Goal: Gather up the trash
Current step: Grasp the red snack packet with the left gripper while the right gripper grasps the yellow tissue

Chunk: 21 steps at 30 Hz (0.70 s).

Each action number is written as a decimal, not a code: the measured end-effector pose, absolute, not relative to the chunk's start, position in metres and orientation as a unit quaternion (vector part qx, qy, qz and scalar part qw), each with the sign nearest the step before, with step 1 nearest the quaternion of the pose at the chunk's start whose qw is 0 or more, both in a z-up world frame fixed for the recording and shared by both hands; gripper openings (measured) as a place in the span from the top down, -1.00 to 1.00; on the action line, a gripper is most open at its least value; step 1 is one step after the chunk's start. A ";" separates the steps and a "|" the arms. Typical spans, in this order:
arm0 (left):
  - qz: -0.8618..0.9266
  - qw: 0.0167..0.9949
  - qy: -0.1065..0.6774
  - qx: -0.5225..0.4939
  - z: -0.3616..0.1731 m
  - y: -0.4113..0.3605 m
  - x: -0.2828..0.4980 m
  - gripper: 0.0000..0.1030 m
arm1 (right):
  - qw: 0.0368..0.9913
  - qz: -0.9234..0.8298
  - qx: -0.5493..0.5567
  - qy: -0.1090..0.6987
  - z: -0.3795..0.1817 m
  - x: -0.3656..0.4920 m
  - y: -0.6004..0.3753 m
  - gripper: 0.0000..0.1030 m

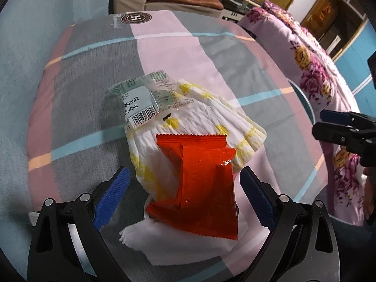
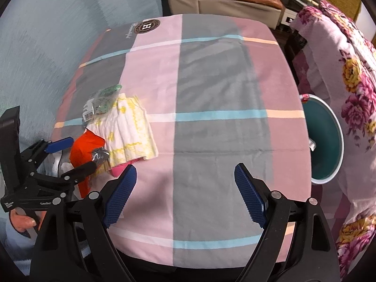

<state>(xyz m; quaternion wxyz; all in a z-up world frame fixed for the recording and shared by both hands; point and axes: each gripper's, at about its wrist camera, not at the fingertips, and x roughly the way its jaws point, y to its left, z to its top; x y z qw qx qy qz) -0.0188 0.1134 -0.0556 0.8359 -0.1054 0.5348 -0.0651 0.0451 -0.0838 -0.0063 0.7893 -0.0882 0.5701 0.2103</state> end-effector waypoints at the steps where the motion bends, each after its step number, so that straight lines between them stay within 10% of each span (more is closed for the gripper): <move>1: -0.070 0.835 0.534 -0.110 -0.057 0.115 -0.019 -0.23 | 0.787 0.213 -0.089 0.572 -0.007 0.047 -0.079 -0.58; 3: -0.078 0.830 0.538 -0.126 -0.060 0.122 -0.018 0.14 | 0.784 0.218 -0.089 0.574 -0.009 0.051 -0.072 -0.58; 13: -0.097 0.832 0.523 -0.159 -0.062 0.145 -0.020 0.18 | 0.753 0.274 -0.076 0.594 -0.032 0.076 -0.012 -0.58; 21: -0.103 0.828 0.522 -0.177 -0.068 0.150 -0.016 0.18 | 0.724 0.305 -0.081 0.613 -0.060 0.082 0.029 -0.12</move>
